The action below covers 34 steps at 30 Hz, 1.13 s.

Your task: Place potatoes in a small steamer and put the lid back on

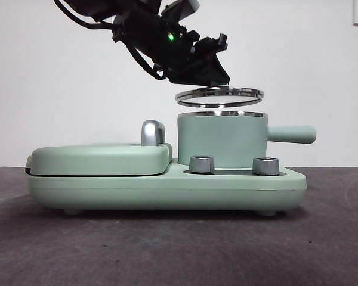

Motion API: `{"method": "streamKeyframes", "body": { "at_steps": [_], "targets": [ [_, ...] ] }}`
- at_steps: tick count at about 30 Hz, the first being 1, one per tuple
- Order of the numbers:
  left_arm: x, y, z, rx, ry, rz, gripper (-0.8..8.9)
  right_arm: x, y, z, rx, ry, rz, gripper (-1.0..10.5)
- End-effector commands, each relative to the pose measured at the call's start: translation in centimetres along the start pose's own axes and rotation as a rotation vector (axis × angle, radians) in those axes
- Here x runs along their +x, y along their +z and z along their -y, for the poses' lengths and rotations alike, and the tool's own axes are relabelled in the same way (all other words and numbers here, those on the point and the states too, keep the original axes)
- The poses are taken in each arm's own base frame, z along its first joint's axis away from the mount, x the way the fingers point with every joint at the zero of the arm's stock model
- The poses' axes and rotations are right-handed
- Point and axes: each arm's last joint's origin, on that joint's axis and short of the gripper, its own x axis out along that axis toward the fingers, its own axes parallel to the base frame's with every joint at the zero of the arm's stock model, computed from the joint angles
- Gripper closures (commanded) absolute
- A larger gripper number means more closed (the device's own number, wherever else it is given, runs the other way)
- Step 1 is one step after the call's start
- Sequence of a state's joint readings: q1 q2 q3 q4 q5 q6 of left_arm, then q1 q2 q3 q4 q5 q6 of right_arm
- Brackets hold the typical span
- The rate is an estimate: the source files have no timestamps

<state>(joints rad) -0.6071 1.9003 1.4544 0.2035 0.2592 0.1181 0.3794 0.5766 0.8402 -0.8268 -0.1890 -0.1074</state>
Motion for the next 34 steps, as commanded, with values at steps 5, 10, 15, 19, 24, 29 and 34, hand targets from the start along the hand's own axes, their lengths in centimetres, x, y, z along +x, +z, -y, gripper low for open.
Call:
{"method": "streamKeyframes", "body": {
  "at_steps": [5, 10, 15, 19, 24, 29, 34],
  "targets": [
    [0.9, 0.4, 0.1, 0.061, -0.005, 0.033, 7.99, 0.0, 0.1, -0.1, -0.004, 0.006, 0.004, 6.4],
    [1.2, 0.0, 0.1, 0.057, -0.007, 0.023, 7.99, 0.0, 0.1, -0.1, -0.002, 0.006, 0.003, 6.4],
    [1.4, -0.3, 0.1, 0.055, -0.009, 0.015, 7.99, 0.0, 0.1, -0.1, -0.002, 0.006, 0.003, 6.4],
    [1.4, -0.3, 0.1, 0.054, -0.009, 0.010, 7.99, 0.0, 0.1, -0.1, -0.001, 0.006, 0.003, 6.4],
    [1.4, -0.5, 0.1, 0.049, -0.012, -0.005, 7.99, 0.0, 0.1, -0.1, -0.002, 0.006, 0.003, 6.4],
    [1.4, -0.6, 0.2, 0.045, -0.015, -0.019, 7.99, 0.0, 0.1, -0.1, -0.001, 0.006, 0.003, 6.4],
    [1.4, -0.6, 0.2, 0.042, -0.015, -0.019, 7.99, 0.0, 0.1, -0.1, -0.001, 0.006, 0.003, 6.4]
  ]
}}
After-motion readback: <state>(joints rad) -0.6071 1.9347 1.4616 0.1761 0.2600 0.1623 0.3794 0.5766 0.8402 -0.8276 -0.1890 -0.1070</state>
